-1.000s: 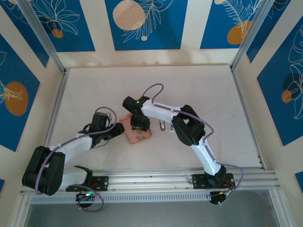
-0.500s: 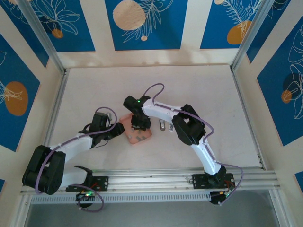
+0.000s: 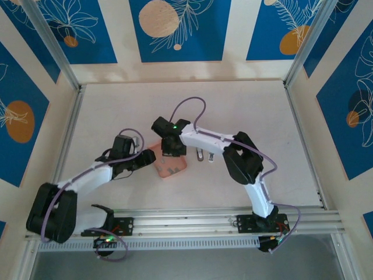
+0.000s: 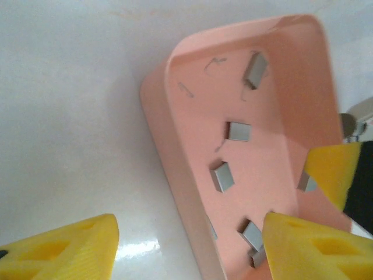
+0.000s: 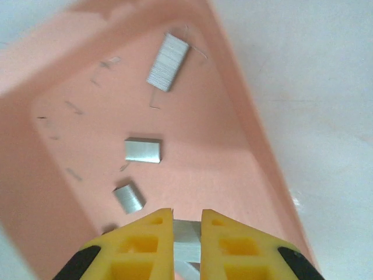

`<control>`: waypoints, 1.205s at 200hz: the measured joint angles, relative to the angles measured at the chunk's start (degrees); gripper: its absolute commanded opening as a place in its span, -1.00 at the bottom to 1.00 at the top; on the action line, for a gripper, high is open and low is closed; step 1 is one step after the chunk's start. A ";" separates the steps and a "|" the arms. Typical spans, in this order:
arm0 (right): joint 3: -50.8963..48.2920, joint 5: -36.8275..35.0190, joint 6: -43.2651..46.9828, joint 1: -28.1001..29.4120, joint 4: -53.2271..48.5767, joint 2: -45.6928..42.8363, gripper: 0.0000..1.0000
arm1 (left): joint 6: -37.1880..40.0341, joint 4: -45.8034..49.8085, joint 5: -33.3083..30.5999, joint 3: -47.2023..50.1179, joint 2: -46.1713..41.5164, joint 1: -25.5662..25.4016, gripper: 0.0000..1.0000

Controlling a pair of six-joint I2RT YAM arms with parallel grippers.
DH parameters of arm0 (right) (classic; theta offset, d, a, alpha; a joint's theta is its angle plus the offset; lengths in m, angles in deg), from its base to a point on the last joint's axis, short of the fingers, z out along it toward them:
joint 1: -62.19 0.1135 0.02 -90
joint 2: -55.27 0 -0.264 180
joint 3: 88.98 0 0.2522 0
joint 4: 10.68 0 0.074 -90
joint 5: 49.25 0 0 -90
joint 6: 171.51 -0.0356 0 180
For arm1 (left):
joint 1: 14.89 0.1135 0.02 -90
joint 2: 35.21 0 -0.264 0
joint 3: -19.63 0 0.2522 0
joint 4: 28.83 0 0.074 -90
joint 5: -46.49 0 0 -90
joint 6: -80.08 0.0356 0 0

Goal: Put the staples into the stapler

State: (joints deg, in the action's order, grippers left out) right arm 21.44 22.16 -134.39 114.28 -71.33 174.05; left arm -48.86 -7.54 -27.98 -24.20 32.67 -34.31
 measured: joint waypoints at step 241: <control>-49.62 -6.43 12.07 -11.76 27.65 -42.49 -0.68 | 11.93 -8.37 -8.76 2.86 -9.92 -0.90 0.79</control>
State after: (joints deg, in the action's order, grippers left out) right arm -28.17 15.74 -122.33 102.52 -43.69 131.56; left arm -36.92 -15.91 -36.74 -21.34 22.75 -35.21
